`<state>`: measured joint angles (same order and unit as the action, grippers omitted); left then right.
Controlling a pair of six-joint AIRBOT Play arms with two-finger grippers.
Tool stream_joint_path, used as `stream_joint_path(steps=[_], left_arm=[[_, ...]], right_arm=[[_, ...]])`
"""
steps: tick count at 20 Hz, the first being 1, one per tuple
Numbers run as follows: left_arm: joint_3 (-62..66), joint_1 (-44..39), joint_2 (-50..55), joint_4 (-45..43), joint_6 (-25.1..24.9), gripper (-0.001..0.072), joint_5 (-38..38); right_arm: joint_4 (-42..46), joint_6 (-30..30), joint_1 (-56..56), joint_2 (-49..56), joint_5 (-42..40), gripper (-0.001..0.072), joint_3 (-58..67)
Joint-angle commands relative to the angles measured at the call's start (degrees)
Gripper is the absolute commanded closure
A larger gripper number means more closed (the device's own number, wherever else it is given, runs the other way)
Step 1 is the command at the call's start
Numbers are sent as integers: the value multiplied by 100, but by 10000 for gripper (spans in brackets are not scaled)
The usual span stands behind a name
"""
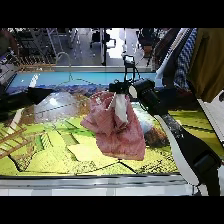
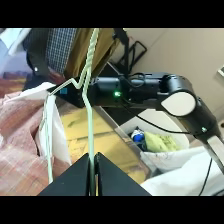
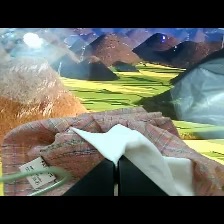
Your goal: Fold the clothes and pants, and hang the long-sleeved shirts on hangers.
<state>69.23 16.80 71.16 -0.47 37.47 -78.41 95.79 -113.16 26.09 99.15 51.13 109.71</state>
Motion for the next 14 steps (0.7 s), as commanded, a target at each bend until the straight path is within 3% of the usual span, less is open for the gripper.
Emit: stream_joint_path(steps=[1,4,9,14], left_arm=[[-7,-509,345,-48,240,692,824],[-7,-767,570,-20,240,692,1340],[-7,-931,756,535,315,692,1346],[-7,-1244,852,848,1113,693,1672]], right_arm=[[-42,-83,85,4,74,692,15],[-48,-83,85,4,173,692,15],[-125,-50,87,4,155,692,15],[-155,332,229,-284,186,693,15]])
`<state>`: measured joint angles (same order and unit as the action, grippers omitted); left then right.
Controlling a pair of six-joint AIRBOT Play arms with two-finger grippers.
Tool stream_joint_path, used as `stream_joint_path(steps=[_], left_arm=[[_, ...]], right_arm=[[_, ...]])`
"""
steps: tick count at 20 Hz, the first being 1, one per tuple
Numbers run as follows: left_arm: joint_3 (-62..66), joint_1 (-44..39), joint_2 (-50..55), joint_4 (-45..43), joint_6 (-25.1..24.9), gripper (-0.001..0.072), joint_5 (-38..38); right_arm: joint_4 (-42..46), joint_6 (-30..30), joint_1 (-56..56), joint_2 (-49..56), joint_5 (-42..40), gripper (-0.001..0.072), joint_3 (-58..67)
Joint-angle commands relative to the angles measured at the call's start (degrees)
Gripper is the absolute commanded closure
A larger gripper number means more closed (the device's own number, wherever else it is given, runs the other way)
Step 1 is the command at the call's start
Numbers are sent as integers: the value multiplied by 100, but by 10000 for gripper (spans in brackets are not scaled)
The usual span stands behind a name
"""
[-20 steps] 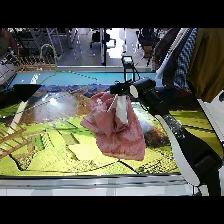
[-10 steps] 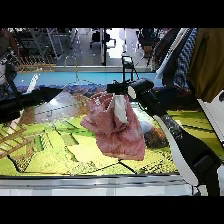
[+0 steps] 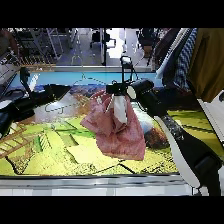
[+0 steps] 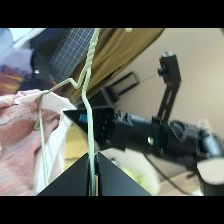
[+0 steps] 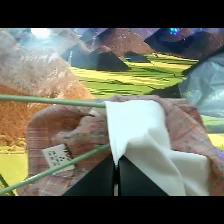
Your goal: Fold the clothes and pants, and hang the long-sleeved shirts on hangers.
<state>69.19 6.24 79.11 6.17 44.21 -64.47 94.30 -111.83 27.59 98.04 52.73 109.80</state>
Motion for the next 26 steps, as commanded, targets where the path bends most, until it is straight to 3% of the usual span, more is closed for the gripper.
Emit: stream_joint_path(steps=[1,5,11,15,17,19,22,26], left_arm=[[-2,-310,55,208,525,693,535],[-2,-752,55,203,715,694,861],[4,-791,50,619,964,693,944],[4,-787,50,2000,164,693,1008],[2,-778,52,2179,-361,693,1008],[2,-743,55,2179,-452,692,990],[2,-719,92,2179,-852,692,800],[2,-719,470,2564,-1217,692,-227]], right_arm=[[0,210,111,-302,26,693,7],[-2,662,232,-857,149,693,7],[-4,949,726,-1325,1097,693,4],[35,1062,1056,-1340,1633,693,4],[35,1154,1145,-1340,1773,693,7],[9,1189,1150,-1340,1982,693,7],[-269,1823,1150,-1351,2085,693,7],[-400,2312,1150,-1412,2221,692,7]])
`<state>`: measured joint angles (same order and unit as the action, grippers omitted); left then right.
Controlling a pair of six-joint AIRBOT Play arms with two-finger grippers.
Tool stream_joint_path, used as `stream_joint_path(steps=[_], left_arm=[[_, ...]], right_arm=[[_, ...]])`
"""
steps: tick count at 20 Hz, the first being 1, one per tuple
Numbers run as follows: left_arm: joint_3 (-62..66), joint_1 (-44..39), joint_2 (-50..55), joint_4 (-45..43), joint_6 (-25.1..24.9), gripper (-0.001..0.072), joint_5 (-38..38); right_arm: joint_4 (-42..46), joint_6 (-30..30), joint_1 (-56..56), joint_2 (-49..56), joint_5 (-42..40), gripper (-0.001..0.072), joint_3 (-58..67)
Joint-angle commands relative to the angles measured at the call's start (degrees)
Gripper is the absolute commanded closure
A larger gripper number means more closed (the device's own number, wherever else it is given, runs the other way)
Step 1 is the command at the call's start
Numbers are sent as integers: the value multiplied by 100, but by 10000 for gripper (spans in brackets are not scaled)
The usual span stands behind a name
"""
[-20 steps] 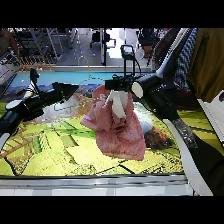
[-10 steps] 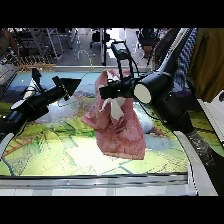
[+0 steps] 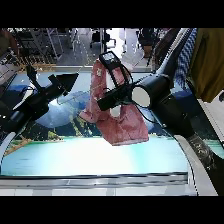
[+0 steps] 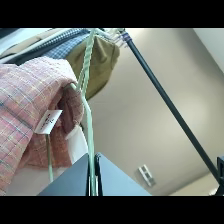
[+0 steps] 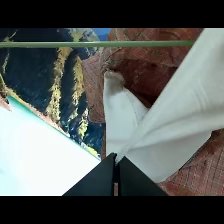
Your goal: Fold the clothes and pants, and hang the long-sleeved shirts on hangers.
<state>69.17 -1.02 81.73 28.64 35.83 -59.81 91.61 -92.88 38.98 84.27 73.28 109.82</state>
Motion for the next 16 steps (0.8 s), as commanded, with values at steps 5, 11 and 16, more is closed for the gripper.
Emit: stream_joint_path(steps=[5,11,16], left_arm=[[4,13,772,656,-695,692,-1985],[4,-11,1029,-308,-669,692,-2406],[4,-50,1032,-247,-669,692,-2520]], right_arm=[[9,1158,9,-289,-164,692,4],[61,1209,0,-483,-654,692,-2],[-748,2321,0,-446,-313,692,-13]])
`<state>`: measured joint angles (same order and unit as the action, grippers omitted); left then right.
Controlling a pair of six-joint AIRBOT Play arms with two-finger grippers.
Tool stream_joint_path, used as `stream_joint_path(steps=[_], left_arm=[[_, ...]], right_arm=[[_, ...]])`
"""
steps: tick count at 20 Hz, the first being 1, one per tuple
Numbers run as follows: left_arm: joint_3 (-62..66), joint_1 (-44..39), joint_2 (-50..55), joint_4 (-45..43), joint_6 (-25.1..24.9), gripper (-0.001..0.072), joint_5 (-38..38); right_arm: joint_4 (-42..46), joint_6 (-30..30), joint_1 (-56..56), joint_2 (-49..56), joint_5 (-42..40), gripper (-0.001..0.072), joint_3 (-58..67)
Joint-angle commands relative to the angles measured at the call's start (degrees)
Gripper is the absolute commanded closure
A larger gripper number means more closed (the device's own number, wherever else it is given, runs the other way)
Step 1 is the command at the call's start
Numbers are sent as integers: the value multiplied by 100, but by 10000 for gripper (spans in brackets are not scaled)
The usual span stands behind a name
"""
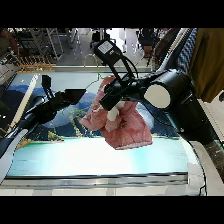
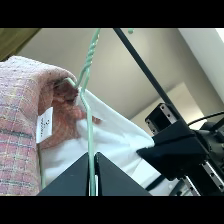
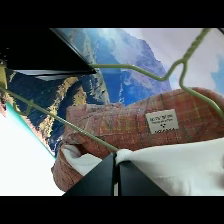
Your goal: Fold the clothes and pants, and hang the long-sleeved shirts on hangers.
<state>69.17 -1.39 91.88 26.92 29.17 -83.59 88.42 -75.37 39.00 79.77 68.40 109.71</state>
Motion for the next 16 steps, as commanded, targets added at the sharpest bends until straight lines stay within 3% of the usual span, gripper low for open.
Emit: stream_joint_path(steps=[1,7,12,13,14,15,16], left_arm=[[4,-13,17,-76,-2,691,-195],[4,-17,37,-177,-2,691,-748],[4,-17,37,-162,0,690,-756],[4,-17,37,-162,0,690,-758],[4,-17,37,-157,-2,689,-763],[4,-17,37,-120,-4,689,-804],[4,-15,35,-72,-4,689,-861]], right_arm=[[-420,730,-4,4,229,692,-2],[-656,2459,-2,13,-348,693,-2],[-765,2544,-2,48,-341,691,-2],[-739,2546,-4,46,-409,618,0],[-664,2555,-4,24,-487,437,0],[-448,2555,-4,-22,-595,351,4],[-234,2555,-4,-101,-673,348,11]])
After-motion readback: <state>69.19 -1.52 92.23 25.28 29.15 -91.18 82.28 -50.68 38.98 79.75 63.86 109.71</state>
